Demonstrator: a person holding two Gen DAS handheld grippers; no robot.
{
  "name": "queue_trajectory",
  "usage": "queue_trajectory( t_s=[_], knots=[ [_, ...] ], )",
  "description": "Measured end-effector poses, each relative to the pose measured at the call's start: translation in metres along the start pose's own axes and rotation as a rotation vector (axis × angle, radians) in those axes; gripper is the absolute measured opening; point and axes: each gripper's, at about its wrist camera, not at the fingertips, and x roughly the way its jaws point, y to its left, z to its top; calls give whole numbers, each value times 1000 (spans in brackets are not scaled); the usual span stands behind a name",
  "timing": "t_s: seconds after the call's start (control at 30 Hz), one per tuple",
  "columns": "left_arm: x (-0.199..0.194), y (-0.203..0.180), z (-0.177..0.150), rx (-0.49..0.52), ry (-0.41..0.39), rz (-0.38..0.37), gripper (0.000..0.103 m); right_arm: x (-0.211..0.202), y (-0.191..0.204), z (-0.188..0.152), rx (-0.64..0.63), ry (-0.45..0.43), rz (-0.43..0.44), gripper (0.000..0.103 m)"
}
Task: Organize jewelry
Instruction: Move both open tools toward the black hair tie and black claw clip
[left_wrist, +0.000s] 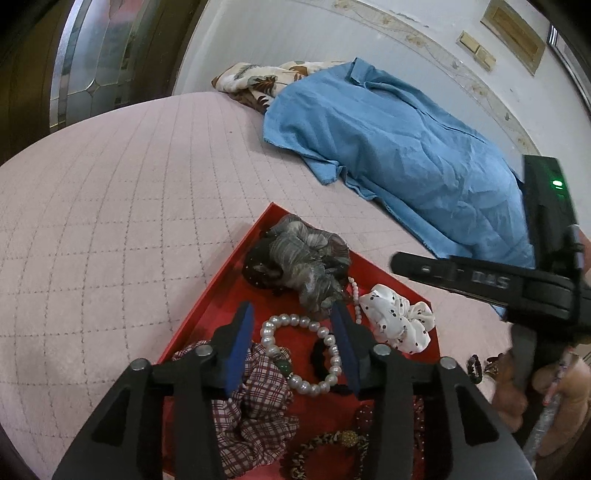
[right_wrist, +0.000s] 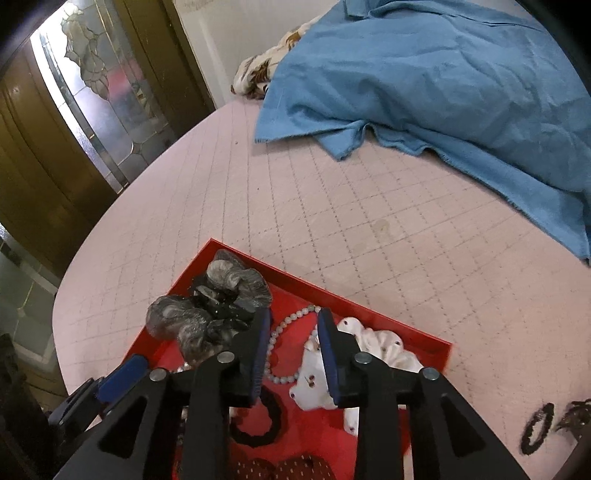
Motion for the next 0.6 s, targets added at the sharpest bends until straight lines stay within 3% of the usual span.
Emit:
queue_trajectory(
  t_s=[0.23, 0.37, 0.6],
  knots=[
    [-6, -1, -2, 9, -28, 8, 57, -37, -12, -29, -15, -10, -21, 33],
    [-10, -5, -5, 31, -55, 40, 61, -62, -25, -56, -11, -24, -36, 43],
    [-16, -24, -17, 140, -110, 165, 62, -106, -71, -120, 58, -18, -105, 49]
  ],
)
